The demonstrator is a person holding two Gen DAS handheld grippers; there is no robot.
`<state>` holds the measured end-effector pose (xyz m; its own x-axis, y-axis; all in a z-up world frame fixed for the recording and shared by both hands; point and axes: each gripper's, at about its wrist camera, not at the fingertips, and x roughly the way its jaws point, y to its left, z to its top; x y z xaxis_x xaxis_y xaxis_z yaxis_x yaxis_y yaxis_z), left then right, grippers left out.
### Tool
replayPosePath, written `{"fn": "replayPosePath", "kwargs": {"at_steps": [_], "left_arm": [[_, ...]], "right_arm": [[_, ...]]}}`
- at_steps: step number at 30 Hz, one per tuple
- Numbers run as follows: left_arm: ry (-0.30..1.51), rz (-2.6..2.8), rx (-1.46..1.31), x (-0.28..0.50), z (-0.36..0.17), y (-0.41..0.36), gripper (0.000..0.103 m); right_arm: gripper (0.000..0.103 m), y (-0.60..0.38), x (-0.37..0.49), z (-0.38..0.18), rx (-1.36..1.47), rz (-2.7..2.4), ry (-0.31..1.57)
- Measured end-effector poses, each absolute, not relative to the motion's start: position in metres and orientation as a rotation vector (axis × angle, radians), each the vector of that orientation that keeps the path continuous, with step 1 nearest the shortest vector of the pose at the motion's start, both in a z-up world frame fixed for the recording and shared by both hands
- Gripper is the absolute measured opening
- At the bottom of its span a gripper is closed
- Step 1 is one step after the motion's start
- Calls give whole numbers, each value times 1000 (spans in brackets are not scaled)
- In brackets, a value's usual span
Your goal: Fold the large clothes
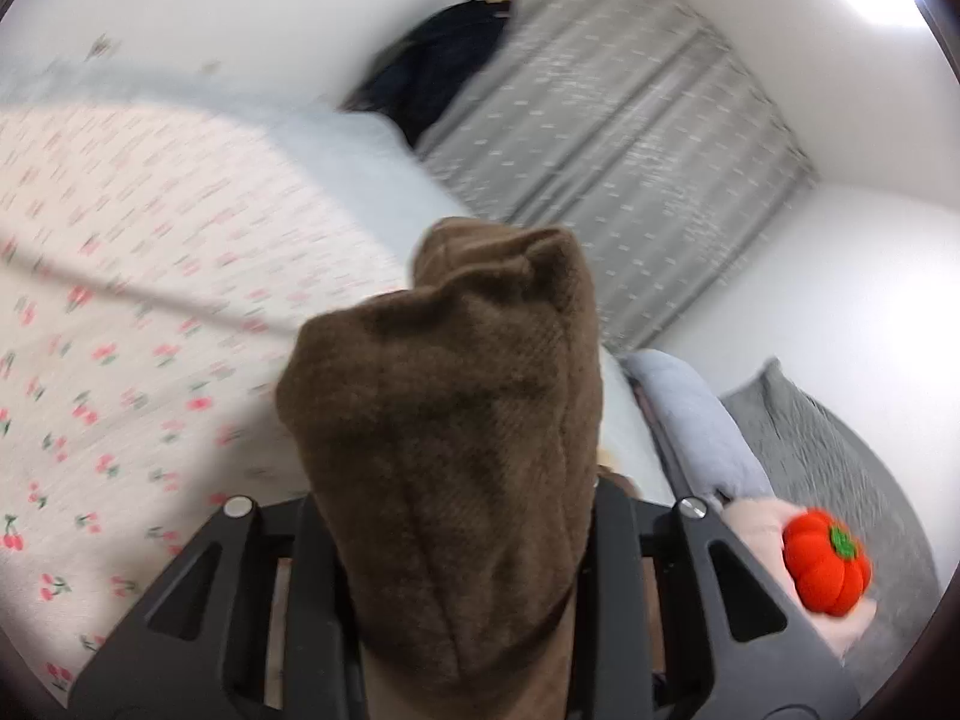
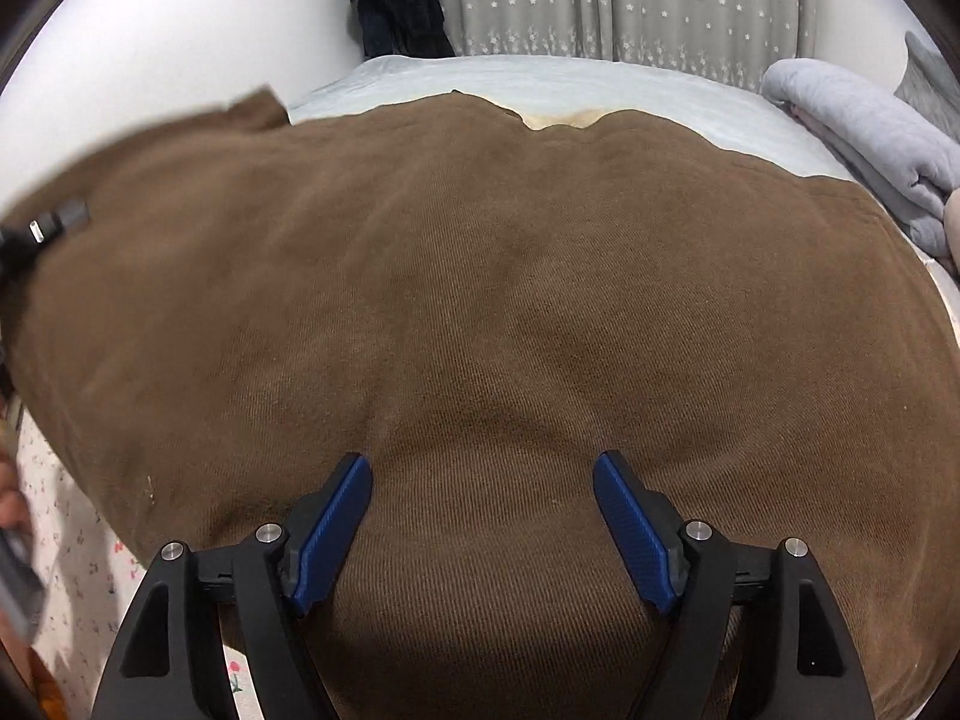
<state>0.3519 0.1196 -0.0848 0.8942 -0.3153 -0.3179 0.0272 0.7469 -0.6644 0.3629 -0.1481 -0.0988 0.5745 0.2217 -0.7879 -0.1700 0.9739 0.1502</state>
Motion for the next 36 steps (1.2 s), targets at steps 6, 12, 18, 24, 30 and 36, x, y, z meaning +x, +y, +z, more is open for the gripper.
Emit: {"fn": "replayPosePath", "kwargs": {"at_steps": [6, 12, 18, 24, 30, 36], "left_arm": [[380, -324, -540, 350, -30, 61, 30], [365, -486, -343, 344, -3, -21, 30], [443, -655, -119, 328, -24, -105, 30], [593, -788, 222, 303, -89, -183, 31], [601, -798, 283, 293, -85, -193, 39], [606, -835, 258, 293, -72, -176, 58]], "right_arm": [[77, -180, 355, -85, 214, 331, 863], [78, -266, 341, -62, 479, 276, 797], [78, -352, 322, -70, 726, 210, 759], [78, -402, 315, -95, 952, 215, 731], [78, -413, 311, -90, 960, 216, 708], [78, -413, 315, -80, 989, 307, 666]]}}
